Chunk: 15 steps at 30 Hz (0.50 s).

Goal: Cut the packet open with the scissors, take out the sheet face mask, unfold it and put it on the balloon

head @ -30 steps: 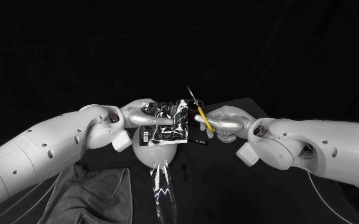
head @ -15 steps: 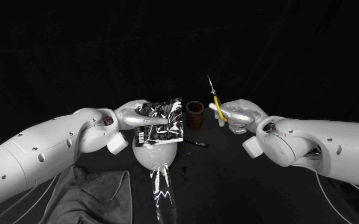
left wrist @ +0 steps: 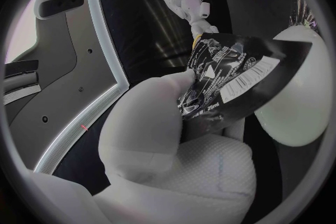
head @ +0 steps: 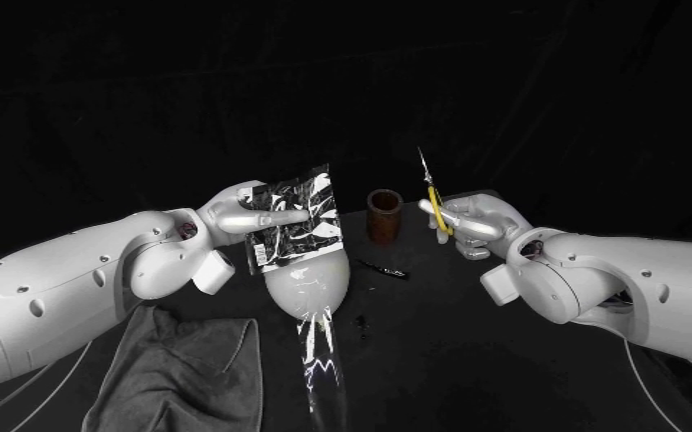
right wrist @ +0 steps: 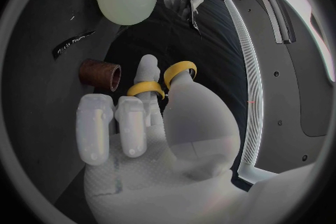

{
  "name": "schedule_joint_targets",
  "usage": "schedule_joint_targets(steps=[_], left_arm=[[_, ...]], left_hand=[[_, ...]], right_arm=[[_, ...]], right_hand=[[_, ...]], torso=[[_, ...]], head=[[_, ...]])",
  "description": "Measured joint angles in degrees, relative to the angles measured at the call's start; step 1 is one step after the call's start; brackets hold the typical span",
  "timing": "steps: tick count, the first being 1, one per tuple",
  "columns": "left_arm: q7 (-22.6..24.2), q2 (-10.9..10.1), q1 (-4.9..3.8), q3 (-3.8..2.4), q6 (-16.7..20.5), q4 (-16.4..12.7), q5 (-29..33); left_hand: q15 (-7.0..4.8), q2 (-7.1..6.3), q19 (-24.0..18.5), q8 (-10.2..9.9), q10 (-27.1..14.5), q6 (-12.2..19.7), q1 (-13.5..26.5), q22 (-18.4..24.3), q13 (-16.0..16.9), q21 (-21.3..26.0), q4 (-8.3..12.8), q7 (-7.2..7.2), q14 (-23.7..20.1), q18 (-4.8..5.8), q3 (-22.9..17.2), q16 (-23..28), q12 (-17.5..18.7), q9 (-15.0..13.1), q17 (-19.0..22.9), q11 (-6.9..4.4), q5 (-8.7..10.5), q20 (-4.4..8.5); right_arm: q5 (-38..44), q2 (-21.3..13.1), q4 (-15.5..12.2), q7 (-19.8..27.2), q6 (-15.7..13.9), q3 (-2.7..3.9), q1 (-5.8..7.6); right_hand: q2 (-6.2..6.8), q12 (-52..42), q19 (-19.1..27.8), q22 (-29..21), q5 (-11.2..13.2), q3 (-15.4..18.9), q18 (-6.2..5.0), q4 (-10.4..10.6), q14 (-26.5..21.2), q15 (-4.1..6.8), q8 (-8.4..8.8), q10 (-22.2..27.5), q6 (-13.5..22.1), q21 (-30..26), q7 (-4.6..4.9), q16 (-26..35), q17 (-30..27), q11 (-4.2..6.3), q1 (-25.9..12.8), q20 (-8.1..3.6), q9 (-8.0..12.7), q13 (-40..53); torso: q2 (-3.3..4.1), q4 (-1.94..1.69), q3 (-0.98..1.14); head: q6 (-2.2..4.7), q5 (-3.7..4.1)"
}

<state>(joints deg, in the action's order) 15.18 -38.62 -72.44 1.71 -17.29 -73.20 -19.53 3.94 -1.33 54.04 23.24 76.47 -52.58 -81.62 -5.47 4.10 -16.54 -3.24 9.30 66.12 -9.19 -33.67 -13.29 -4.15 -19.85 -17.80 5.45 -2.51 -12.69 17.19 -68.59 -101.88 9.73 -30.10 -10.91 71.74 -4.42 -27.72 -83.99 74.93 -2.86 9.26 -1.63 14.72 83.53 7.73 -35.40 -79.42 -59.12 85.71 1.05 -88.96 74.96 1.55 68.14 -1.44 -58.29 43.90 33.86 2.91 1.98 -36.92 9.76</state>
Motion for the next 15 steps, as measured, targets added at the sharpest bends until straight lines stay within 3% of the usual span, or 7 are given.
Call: schedule_joint_targets(steps=[10, 15], left_arm=[[1.4, -8.4, 0.49, 1.32, 3.8, -7.1, 2.7], [1.5, -11.9, 0.78, 2.25, 5.3, -9.2, 3.4]], left_hand=[[0.01, 0.18, 0.0, 0.0, -0.1, 0.1, 0.1, 0.0, 0.0, 0.0, 0.2, -0.07, 0.0, 0.01, -0.2, 0.0, 0.0, 0.0, 0.0, 0.09, 0.16, 0.0], [0.01, 0.22, 0.0, -0.1, -0.1, 0.1, 0.1, 0.0, 0.0, 0.0, 0.2, -0.07, 0.0, 0.0, -0.2, 0.0, 0.0, 0.0, 0.0, 0.1, -0.05, 0.0]], right_arm=[[1.0, 1.0, 2.3, 0.1, -0.1, -0.02, -1.31], [1.4, 1.7, 3.1, 0.1, -0.2, -0.05, -1.96]], right_hand=[[0.34, 0.0, 0.0, 0.0, 0.0, 0.2, 0.0, -0.1, 0.1, 0.08, 0.27, -0.1, 0.1, 0.0, -0.09, 0.1, 0.0, -0.12, 0.3, 0.01, -0.1, 0.0], [0.34, 0.0, 0.0, 0.0, 0.0, 0.1, 0.0, -0.2, 0.1, 0.07, 0.4, -0.1, 0.2, -0.1, -0.21, 0.1, 0.0, -0.12, 0.3, 0.01, -0.3, 0.0]], torso=[[-0.18, -0.29, -0.12], [-0.46, -0.63, -0.28]], head=[[-1.91, -3.31], [-3.74, -5.83]])
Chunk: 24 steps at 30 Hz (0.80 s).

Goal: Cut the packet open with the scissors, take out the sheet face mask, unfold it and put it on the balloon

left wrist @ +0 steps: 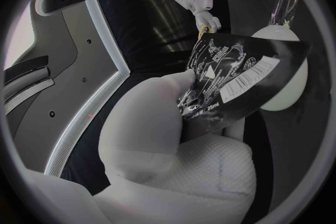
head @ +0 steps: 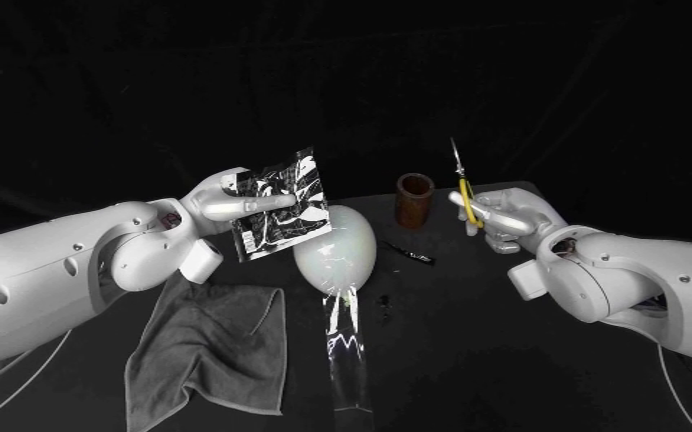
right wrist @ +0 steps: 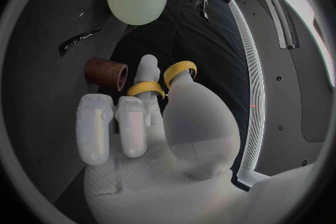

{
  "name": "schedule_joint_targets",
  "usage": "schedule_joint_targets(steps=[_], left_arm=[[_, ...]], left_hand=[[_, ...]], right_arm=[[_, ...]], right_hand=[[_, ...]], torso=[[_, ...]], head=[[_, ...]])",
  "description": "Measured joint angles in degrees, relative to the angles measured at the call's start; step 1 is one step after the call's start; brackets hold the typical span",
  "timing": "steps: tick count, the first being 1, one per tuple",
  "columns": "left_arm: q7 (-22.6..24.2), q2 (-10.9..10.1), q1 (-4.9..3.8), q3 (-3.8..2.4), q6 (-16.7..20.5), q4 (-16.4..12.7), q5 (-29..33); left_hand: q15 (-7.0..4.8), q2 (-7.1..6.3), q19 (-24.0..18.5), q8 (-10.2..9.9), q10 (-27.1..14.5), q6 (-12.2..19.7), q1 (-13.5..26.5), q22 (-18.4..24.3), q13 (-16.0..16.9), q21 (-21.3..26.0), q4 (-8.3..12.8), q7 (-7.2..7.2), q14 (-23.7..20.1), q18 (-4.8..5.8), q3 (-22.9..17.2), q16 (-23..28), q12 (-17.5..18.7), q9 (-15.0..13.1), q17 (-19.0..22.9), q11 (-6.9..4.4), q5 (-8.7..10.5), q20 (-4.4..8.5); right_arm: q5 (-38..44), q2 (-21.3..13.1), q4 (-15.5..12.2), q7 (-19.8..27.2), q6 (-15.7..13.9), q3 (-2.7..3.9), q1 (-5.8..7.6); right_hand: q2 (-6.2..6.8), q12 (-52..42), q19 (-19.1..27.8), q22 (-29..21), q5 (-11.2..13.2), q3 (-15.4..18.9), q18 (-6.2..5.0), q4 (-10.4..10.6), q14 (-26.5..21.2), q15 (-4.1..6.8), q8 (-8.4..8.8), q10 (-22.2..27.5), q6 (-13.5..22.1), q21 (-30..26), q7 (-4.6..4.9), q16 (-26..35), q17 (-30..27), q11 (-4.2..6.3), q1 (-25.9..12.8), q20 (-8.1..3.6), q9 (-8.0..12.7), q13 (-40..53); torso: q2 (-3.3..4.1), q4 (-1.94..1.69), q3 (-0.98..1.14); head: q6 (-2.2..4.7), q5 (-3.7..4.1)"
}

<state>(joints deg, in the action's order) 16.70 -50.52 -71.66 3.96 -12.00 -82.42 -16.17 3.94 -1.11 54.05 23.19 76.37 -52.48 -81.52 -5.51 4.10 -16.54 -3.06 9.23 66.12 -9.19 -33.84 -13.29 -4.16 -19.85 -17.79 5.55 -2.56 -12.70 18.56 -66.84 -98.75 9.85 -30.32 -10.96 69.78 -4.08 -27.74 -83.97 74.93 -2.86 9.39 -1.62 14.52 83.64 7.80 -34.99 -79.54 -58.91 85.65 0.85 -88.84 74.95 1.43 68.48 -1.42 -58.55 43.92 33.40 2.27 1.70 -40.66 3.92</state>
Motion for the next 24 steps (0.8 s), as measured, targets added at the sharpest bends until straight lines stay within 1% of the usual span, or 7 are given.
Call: schedule_joint_targets(steps=[2, 7, 14, 17, 22, 23, 24], left_arm=[[0.1, -1.6, 0.16, 0.61, 0.6, -0.9, 0.2], [0.3, -4.6, 1.06, 1.64, 2.2, -2.2, 0.3], [1.2, -9.0, 2.93, 3.54, 4.0, -3.4, -0.3], [1.5, -10.7, 3.63, 4.21, 4.5, -3.4, -1.1], [1.6, -13.3, 4.67, 4.87, 5.0, -2.9, -3.4], [1.6, -13.5, 4.74, 4.93, 5.1, -2.8, -3.8], [1.6, -13.9, 4.83, 5.02, 5.2, -2.6, -4.3]], left_hand=[[0.0, 0.02, 0.0, 0.0, 0.0, 0.0, 0.0, 0.0, 0.0, 0.0, 0.0, 0.0, 0.0, 0.0, 0.0, 0.0, 0.0, 0.0, 0.0, 0.0, 0.0, 0.0], [0.01, 0.05, 0.0, -0.2, 0.0, 0.0, -0.1, 0.0, 0.0, 0.0, 0.0, 0.0, 0.0, 0.01, 0.0, 0.0, 0.0, 0.0, -0.1, 0.01, 0.0, 0.0], [0.01, 0.05, 0.0, -0.3, 0.0, 0.0, -0.1, 0.0, 0.0, 0.0, 0.0, 0.0, 0.0, 0.01, 0.0, 0.0, 0.0, 0.0, -0.1, 0.01, 0.0, 0.0], [0.01, 0.05, 0.0, -0.2, -0.1, 0.1, -0.1, 0.0, 0.0, 0.0, 0.0, 0.07, 0.0, 0.0, 0.0, 0.0, 0.0, 0.0, -0.1, 0.09, 0.01, 0.0], [0.02, 0.05, 0.0, -0.2, 0.0, 0.0, -0.1, 0.0, 0.0, -0.2, 0.0, 0.15, 0.0, 0.01, 0.0, 0.0, 0.0, 0.0, -0.2, -0.02, 0.02, 0.0], [0.02, 0.05, 0.0, -0.2, 0.0, 0.0, -0.1, 0.0, 0.0, -0.2, 0.0, 0.18, 0.0, 0.01, 0.0, 0.0, 0.0, 0.0, -0.2, -0.02, 0.03, 0.0], [0.02, 0.04, 0.0, -0.2, 0.0, -0.1, 0.0, 0.0, 0.0, -0.2, 0.0, 0.14, 0.0, 0.01, 0.0, 0.0, 0.0, 0.0, -0.2, -0.02, 0.04, 0.0]], right_arm=[[0.2, 0.4, 0.5, 0.0, -0.1, 0.0, -0.28], [0.5, 1.1, 1.4, 0.0, -0.2, 0.02, -0.82], [0.9, 1.6, 2.5, 0.1, -0.5, 0.02, -1.32], [1.0, 1.8, 2.8, 0.1, -0.6, 0.02, -1.44], [1.0, 1.9, 3.2, 0.1, -0.7, 0.02, -1.52], [1.1, 1.9, 3.2, 0.1, -0.7, 0.02, -1.53], [1.1, 1.9, 3.3, 0.1, -0.7, 0.02, -1.54]], right_hand=[[0.0, 0.0, 0.0, 0.0, 0.0, -0.1, 0.0, -0.1, 0.0, 0.0, 0.04, 0.0, 0.0, 0.0, 0.0, 0.1, 0.0, 0.0, 0.0, 0.0, 0.0, 0.0], [0.0, 0.0, 0.0, 0.0, 0.0, -0.1, 0.0, -0.1, 0.0, -0.01, 0.1, 0.0, 0.0, 0.0, 0.0, 0.2, 0.0, 0.0, 0.0, 0.01, 0.0, 0.0], [0.0, 0.0, 0.1, 0.0, 0.0, 0.0, 0.0, -0.2, 0.0, -0.03, 0.28, 0.0, 0.0, 0.0, 0.0, 0.3, 0.0, 0.01, 0.0, 0.09, -0.1, 0.0], [0.0, 0.0, 0.1, 0.0, 0.0, 0.1, 0.0, -0.2, 0.1, -0.09, 0.17, 0.0, 0.0, 0.0, 0.0, 0.4, 0.0, 0.01, 0.0, 0.1, -0.1, 0.0], [0.0, 0.0, 0.1, 0.0, 0.0, 0.1, 0.0, -0.2, 0.2, -0.01, -0.03, 0.0, 0.0, 0.0, 0.0, 0.4, 0.0, 0.02, 0.0, 0.1, -0.1, 0.0], [0.0, 0.0, 0.1, 0.0, 0.0, 0.1, 0.0, -0.2, 0.2, -0.01, -0.03, 0.0, 0.0, 0.0, 0.0, 0.5, 0.0, 0.02, 0.0, 0.1, -0.1, 0.0], [0.0, 0.0, 0.1, 0.0, 0.0, 0.1, 0.0, -0.2, 0.2, -0.01, -0.03, 0.0, 0.0, 0.0, 0.0, 0.5, 0.0, 0.02, 0.0, 0.11, -0.1, 0.0]], torso=[[-0.13, -0.13, -0.03], [-0.52, -0.4, -0.15], [-0.92, -0.68, -0.3], [-1.03, -0.71, -0.31], [-1.09, -0.75, -0.31], [-1.09, -0.75, -0.31], [-1.09, -0.75, -0.31]], head=[[-0.74, -0.75], [-2.53, -2.89], [-4.66, -6.77], [-5.55, -8.53], [-6.58, -10.86], [-6.64, -10.98], [-6.82, -11.42]])
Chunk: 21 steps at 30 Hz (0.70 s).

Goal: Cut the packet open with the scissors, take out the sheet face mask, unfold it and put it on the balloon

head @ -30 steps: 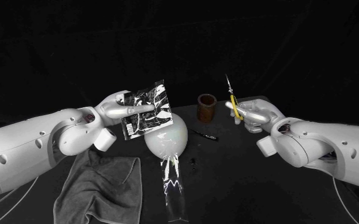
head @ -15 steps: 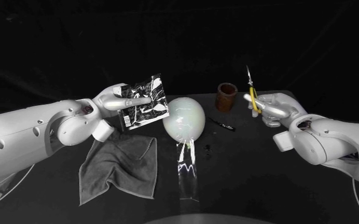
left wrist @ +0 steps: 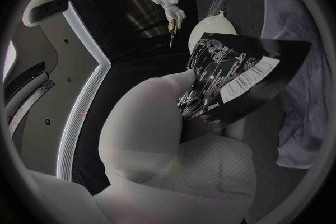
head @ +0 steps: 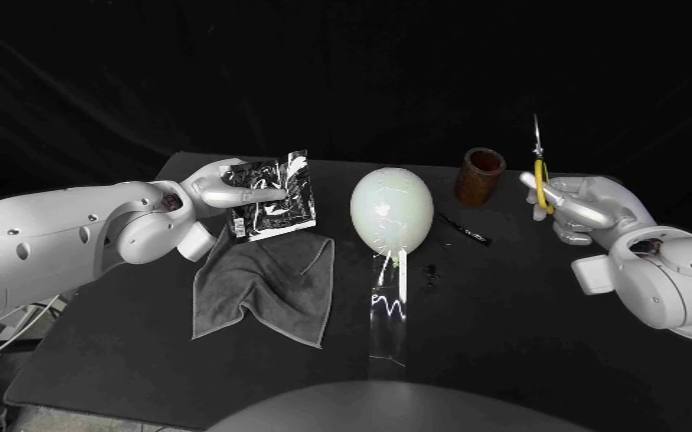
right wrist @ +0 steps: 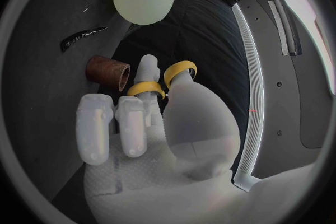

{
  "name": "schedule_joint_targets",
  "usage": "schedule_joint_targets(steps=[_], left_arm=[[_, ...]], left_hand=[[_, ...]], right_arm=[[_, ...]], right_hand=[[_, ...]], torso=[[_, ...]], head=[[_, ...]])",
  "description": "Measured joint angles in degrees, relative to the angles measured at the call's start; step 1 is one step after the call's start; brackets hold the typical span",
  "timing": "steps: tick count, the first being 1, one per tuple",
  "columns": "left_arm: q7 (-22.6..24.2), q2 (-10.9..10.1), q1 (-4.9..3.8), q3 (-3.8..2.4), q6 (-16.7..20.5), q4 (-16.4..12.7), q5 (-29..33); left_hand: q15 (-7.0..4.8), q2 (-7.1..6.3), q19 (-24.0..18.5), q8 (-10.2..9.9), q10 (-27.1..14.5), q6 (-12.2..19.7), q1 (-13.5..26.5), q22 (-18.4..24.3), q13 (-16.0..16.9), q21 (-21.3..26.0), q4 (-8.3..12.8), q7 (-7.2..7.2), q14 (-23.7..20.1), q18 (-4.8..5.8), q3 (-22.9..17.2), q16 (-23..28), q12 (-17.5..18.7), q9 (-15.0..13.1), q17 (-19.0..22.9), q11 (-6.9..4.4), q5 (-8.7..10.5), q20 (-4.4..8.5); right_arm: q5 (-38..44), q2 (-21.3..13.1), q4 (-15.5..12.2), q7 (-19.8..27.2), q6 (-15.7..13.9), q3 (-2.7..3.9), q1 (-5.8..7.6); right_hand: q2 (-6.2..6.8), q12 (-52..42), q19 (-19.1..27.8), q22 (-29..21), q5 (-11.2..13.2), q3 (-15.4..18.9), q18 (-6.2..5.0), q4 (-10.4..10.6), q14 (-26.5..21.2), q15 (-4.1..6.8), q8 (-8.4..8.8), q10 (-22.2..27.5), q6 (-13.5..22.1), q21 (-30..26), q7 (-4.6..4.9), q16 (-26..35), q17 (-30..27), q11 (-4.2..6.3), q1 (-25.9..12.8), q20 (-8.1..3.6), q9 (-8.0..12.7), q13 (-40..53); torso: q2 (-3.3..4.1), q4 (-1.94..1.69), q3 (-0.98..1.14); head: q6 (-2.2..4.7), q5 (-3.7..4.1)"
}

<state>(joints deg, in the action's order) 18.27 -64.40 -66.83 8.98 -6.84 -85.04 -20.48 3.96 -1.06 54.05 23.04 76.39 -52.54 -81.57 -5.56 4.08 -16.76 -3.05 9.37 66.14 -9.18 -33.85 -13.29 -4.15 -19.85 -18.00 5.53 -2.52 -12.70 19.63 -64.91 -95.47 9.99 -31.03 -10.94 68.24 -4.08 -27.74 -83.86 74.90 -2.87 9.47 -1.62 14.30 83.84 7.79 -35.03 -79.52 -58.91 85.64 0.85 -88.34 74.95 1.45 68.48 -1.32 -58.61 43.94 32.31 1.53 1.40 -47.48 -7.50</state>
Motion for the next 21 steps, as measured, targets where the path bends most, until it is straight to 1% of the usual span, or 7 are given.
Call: schedule_joint_targets(steps=[3, 7, 8, 15, 17, 20, 21], left_arm=[[-0.3, -1.1, 0.18, 0.41, 0.3, 0.6, -1.9], [-1.0, -1.9, 0.33, 0.67, 0.9, 1.4, -5.1], [-1.3, -2.0, 0.34, 0.7, 1.0, 1.5, -6.2], [-3.2, -1.7, 0.53, 0.89, 2.2, 2.2, -14.4], [-3.2, -1.3, 0.95, 0.89, 2.9, 2.4, -16.0], [-2.6, -0.5, 2.29, 0.98, 5.0, 2.6, -17.5], [-2.1, -0.3, 2.71, 1.05, 5.8, 2.6, -17.7]], left_hand=[[0.01, 0.0, 0.0, 0.0, 0.0, -0.2, 0.0, 0.0, -0.1, 0.0, 0.4, -0.15, 0.0, 0.01, -0.1, 0.0, 0.0, 0.0, 0.0, 0.0, 0.01, 0.01], [-0.22, -0.27, -0.2, 0.0, 0.0, -0.2, -0.3, -0.1, -0.1, -0.3, 0.4, -0.15, -0.2, 0.0, -0.1, 0.0, 0.2, 0.0, -0.1, 0.0, 0.09, 0.18], [-0.15, -0.42, -0.4, 0.0, 0.0, -0.2, -0.4, -0.1, -0.1, -0.3, 0.4, -0.14, -0.3, 0.0, -0.1, 0.0, 0.2, 0.0, -0.1, 0.0, 0.1, 0.0], [-0.1, -0.7, -1.2, -0.6, 0.0, -0.7, -0.7, -0.2, -0.2, -0.3, 0.4, -0.06, -0.4, 0.01, -0.1, 0.3, 0.2, 0.0, -0.3, 0.0, -0.1, -0.15], [0.06, -0.7, -1.6, -0.6, 0.0, -0.7, -0.7, -0.2, -0.2, -0.3, 0.2, -0.07, -0.5, 0.02, -0.3, 0.5, 0.2, 0.0, -0.3, 0.01, -0.1, -0.11], [0.18, -0.93, -1.8, -0.9, -0.3, -0.8, -0.4, -0.2, -0.2, -0.3, 0.6, -0.11, -0.7, 0.03, -1.1, 0.6, 0.2, 0.0, -0.3, 0.29, -0.1, -0.33], [0.33, -0.93, -2.0, -1.1, -0.6, -0.8, -0.4, -0.3, -0.3, -0.3, 0.6, -0.11, -0.8, 0.36, -1.3, 0.7, 0.2, 0.0, -0.3, 0.13, -0.1, -0.29]], right_arm=[[0.0, 0.1, 0.2, 0.0, -0.1, 0.0, -0.03], [0.1, 0.2, 0.3, 0.1, -0.2, 0.0, -0.05], [0.2, 0.3, 0.4, 0.1, -0.2, 0.0, -0.06], [0.5, 0.8, 0.7, 0.2, -0.2, 0.0, -0.11], [0.6, 0.9, 0.7, 0.3, -0.2, 0.0, -0.13], [0.7, 1.1, 0.7, 0.3, -0.2, 0.0, -0.16], [0.8, 1.1, 0.7, 0.3, -0.2, 0.0, -0.17]], right_hand=[[0.0, 0.0, 0.0, 0.0, 0.0, 0.0, 0.0, 0.0, 0.0, 0.0, 0.0, 0.0, 0.0, 0.0, 0.0, -0.2, 0.0, 0.0, 0.0, 0.0, 0.0, 0.0], [0.0, 0.0, 0.0, 0.0, 0.0, 0.0, 0.0, 0.0, 0.0, 0.0, 0.0, 0.1, 0.0, 0.0, 0.0, -0.2, 0.0, 0.05, 0.0, 0.0, -0.1, 0.0], [0.0, -0.7, 0.0, 0.0, 0.0, 0.0, 0.0, 0.0, 0.0, 0.0, 0.01, 0.7, 0.0, 0.0, 0.0, -0.2, 0.0, -0.57, 0.0, 0.01, -0.1, 0.0], [0.0, -1.0, 0.1, 0.0, 0.0, 0.0, -0.01, 0.0, 0.0, -0.06, 0.07, 0.8, 0.0, 0.0, 0.0, -0.2, 0.0, -0.64, 0.0, 0.1, -0.1, 0.0], [0.0, -1.0, 0.1, 0.0, 0.0, 0.0, 0.0, 0.0, -0.2, -0.27, 0.13, 0.9, 0.0, 0.0, 0.0, -0.2, 0.0, -0.59, 0.0, 0.1, -0.1, 0.0], [0.0, -1.0, 0.1, 0.0, 0.0, 0.0, 0.0, 0.0, -0.1, -0.34, 0.13, 0.9, 0.0, 0.0, 0.0, -0.2, -0.1, -0.59, 0.0, 0.11, -0.1, 0.0], [0.0, -1.0, 0.1, 0.0, 0.0, 0.0, 0.0, 0.0, -0.1, -0.34, 0.13, 0.9, 0.0, 0.0, 0.0, -0.2, -0.1, -0.59, 0.0, 0.11, -0.1, 0.0]], torso=[[-0.02, -0.02, 0.0], [-0.03, -0.02, 0.03], [-0.03, -0.03, 0.04], [0.03, 0.01, 0.04], [0.03, 0.04, 0.07], [0.03, 0.04, 0.07], [0.03, 0.04, 0.06]], head=[[-0.44, -1.15], [-1.13, -2.24], [-1.2, -2.39], [-1.74, -3.36], [-1.82, -3.73], [-1.89, -4.06], [-1.89, -4.16]])
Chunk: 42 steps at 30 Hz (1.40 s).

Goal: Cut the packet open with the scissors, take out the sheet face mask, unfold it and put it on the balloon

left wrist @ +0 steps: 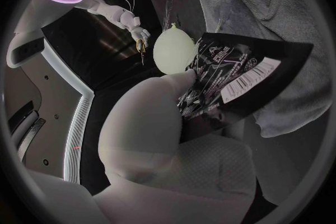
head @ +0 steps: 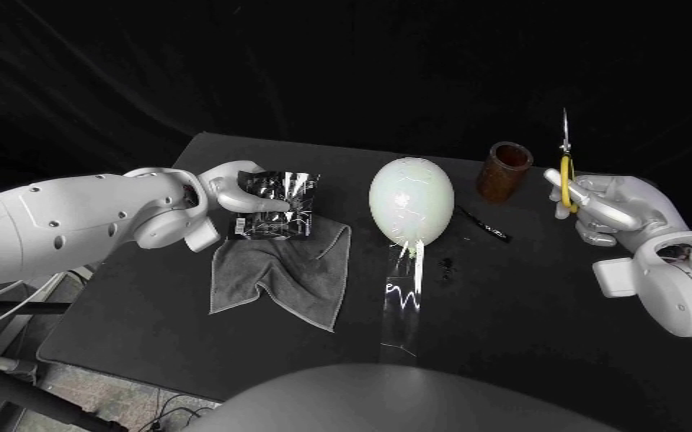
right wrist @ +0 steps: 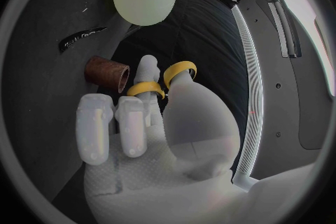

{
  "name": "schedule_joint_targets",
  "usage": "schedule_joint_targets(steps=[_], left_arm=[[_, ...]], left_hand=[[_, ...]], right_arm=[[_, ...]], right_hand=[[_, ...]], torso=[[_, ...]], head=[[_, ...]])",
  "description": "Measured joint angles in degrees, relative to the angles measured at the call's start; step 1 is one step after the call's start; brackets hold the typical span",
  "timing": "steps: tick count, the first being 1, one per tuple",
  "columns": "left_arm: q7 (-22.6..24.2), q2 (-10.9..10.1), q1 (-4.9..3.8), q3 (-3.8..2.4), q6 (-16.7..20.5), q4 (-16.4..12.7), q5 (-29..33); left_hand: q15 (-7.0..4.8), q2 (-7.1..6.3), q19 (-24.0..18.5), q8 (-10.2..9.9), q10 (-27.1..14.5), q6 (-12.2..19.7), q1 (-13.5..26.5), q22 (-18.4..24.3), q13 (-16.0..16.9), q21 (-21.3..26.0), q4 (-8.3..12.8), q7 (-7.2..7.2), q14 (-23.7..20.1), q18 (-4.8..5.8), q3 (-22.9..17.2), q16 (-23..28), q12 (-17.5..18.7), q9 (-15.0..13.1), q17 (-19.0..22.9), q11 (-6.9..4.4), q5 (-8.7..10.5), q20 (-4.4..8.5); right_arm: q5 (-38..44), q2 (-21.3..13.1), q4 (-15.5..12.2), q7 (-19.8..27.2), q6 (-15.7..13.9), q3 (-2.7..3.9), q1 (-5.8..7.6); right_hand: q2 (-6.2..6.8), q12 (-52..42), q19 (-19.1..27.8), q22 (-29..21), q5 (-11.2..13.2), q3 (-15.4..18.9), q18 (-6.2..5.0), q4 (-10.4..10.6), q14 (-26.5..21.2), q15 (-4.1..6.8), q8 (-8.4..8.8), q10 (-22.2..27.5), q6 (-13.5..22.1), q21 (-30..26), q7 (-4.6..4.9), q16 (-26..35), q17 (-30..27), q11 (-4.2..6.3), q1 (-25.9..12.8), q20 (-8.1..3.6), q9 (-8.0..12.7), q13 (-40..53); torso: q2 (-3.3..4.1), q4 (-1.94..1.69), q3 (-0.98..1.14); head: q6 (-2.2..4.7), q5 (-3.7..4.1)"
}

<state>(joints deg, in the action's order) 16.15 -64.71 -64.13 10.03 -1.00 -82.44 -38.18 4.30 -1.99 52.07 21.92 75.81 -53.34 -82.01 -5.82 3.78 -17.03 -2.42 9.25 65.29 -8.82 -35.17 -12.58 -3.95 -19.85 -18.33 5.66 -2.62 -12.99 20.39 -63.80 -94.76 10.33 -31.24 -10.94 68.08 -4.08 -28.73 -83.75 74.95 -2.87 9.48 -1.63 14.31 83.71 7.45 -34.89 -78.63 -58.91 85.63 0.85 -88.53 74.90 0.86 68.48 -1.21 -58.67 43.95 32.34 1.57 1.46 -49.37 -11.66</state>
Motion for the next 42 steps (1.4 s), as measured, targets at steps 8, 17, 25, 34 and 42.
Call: schedule_joint_targets(steps=[8, 17, 25, 34, 42], left_arm=[[7.5, 1.9, 3.16, -0.02, 9.0, 0.3, 1.2], [15.0, 4.4, 7.62, -0.12, 14.7, 1.2, 6.0], [17.0, 6.2, 10.11, -0.31, 15.6, 3.3, 8.2], [16.6, 6.6, 10.51, -0.39, 15.3, 5.1, 7.9], [16.3, 6.7, 10.63, -0.86, 15.1, 5.4, 7.2]], left_hand=[[0.22, -0.45, -1.0, -0.8, -0.9, 0.0, 0.0, 0.0, -0.1, 0.0, -0.3, 0.0, -0.8, 0.01, -0.8, 0.7, 0.3, 0.0, -0.1, 0.4, 0.0, -0.44], [0.69, -0.78, -2.3, -1.6, -2.7, 0.3, -0.3, 0.0, -0.1, 0.0, -0.5, 0.29, -2.3, 0.01, -1.1, 1.5, 0.3, -2.0, -0.2, 0.86, 0.0, -0.89], [2.83, -5.88, -6.2, -4.0, -7.7, 2.3, -0.9, 0.9, -0.3, 1.8, 1.5, 2.26, -8.3, 0.02, 0.5, 4.8, 0.3, -6.9, 0.7, 2.57, -0.26, -2.55], [5.26, -11.82, -10.1, -7.7, -15.0, 6.1, 0.7, 2.1, -0.3, 4.8, 2.7, 2.91, -14.1, 0.03, 1.7, 8.1, 0.3, -4.4, 2.1, 4.7, -0.26, -3.75], [6.87, -13.49, -14.1, -9.5, -19.8, 8.8, 2.0, 2.1, -0.3, 7.5, 2.7, 2.22, -19.1, 1.78, 7.0, 9.0, 0.3, -2.9, 3.4, 6.35, -0.26, -3.71]], right_arm=[[0.1, 0.1, 0.2, 0.1, 0.0, 0.01, -0.09], [0.2, 0.3, 0.6, 0.1, 0.1, 0.01, -0.38], [0.1, 0.1, 0.6, 0.1, 0.1, 0.01, -0.65], [0.1, 0.2, 0.7, 0.2, 0.2, 0.01, -0.84], [0.0, 0.1, 0.7, 0.2, 0.2, 0.01, -0.91]], right_hand=[[0.0, 0.0, -0.1, 0.0, 0.0, 0.0, 0.0, 0.0, 0.0, -0.01, 0.22, 0.0, 0.0, 0.0, 0.0, 0.1, 0.0, 0.0, 0.0, -0.15, -0.1, 0.0], [0.0, -0.1, -0.1, 0.0, 0.0, -0.1, 0.0, -0.1, 0.1, -0.06, 0.03, 0.0, 0.0, -0.2, 0.0, 0.1, 0.1, 0.0, 0.0, -0.15, -0.1, 0.0], [0.0, -0.1, -0.1, 0.0, 0.0, -0.2, 0.0, -0.2, 0.1, -0.06, 0.04, 0.0, 0.0, 0.1, 0.0, -0.1, 0.0, 0.01, 0.0, -0.14, -0.1, 0.0], [0.0, -0.1, -0.1, 0.0, 0.0, -0.2, 0.0, -0.2, 0.1, -0.06, 0.07, 0.0, 0.0, 0.1, 0.0, -0.1, 0.0, 0.01, 0.0, -0.12, -0.1, 0.0], [0.0, -0.2, -0.1, 0.0, 0.0, -0.2, 0.0, -0.2, 0.1, -0.06, 0.11, 0.0, 0.0, 0.1, 0.0, 0.0, 0.0, 0.01, 0.0, -0.12, -0.1, 0.0]], torso=[[-0.04, -0.04, 0.0], [-0.03, -0.1, -0.06], [-0.07, -0.03, -0.08], [-0.1, 0.0, 0.02], [-0.05, 0.03, 0.02]], head=[[0.07, -0.74], [0.16, -1.41], [0.17, -1.39], [0.03, -1.61], [0.15, -1.54]])
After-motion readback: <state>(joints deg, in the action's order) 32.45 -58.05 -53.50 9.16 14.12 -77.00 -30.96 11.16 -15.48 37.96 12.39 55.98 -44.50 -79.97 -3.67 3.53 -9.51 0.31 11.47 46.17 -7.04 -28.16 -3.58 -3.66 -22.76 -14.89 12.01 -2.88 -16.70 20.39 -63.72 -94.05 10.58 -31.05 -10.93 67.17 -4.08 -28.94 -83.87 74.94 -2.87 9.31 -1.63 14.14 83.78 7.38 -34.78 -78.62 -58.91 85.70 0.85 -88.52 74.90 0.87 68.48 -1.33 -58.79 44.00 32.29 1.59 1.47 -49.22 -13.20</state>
